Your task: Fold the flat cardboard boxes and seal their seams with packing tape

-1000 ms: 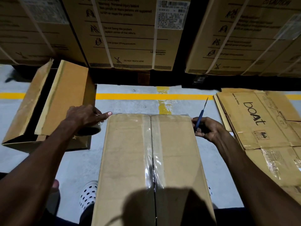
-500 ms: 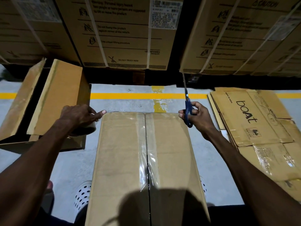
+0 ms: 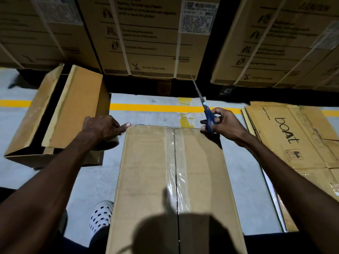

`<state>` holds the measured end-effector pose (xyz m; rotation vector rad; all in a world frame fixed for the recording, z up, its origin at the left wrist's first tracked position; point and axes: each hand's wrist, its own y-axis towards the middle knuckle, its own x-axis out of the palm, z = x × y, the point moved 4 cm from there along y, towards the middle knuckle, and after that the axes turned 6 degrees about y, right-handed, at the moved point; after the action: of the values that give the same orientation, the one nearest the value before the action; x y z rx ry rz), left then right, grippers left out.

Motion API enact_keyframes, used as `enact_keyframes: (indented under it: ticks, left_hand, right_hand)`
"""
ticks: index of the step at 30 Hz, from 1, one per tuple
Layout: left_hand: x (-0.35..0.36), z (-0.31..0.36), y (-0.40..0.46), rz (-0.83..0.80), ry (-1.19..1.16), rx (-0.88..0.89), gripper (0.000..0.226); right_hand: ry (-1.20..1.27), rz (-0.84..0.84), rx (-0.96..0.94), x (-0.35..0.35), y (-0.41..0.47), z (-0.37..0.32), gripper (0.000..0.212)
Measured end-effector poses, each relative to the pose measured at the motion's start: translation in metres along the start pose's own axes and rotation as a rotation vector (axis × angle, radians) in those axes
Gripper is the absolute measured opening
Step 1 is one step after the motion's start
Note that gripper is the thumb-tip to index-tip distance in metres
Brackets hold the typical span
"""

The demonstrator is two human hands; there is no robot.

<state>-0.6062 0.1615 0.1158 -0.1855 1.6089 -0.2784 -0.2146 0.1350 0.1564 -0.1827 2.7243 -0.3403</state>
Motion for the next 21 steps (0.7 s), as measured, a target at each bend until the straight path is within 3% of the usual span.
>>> enact_keyframes:
  ticks: [6, 15, 18, 21]
  left_hand:
    - [0.001, 0.000, 0.002, 0.023, -0.007, 0.001, 0.074]
    - [-0.002, 0.003, 0.003, -0.007, 0.050, 0.041, 0.075]
    - [-0.003, 0.003, 0.005, -0.003, 0.062, 0.059, 0.072]
    - [-0.002, 0.006, 0.004, -0.006, 0.057, 0.060, 0.071]
  right_hand:
    - [-0.177, -0.036, -0.079, 0.031, 0.011, -0.005, 0.029]
    - [-0.413, -0.191, 0.133, 0.031, 0.031, -0.026, 0.025]
    - [-0.305, -0.209, 0.108, 0.040, 0.030, -0.039, 0.024]
    - [-0.005, -0.127, 0.102, 0.067, 0.023, -0.046, 0.025]
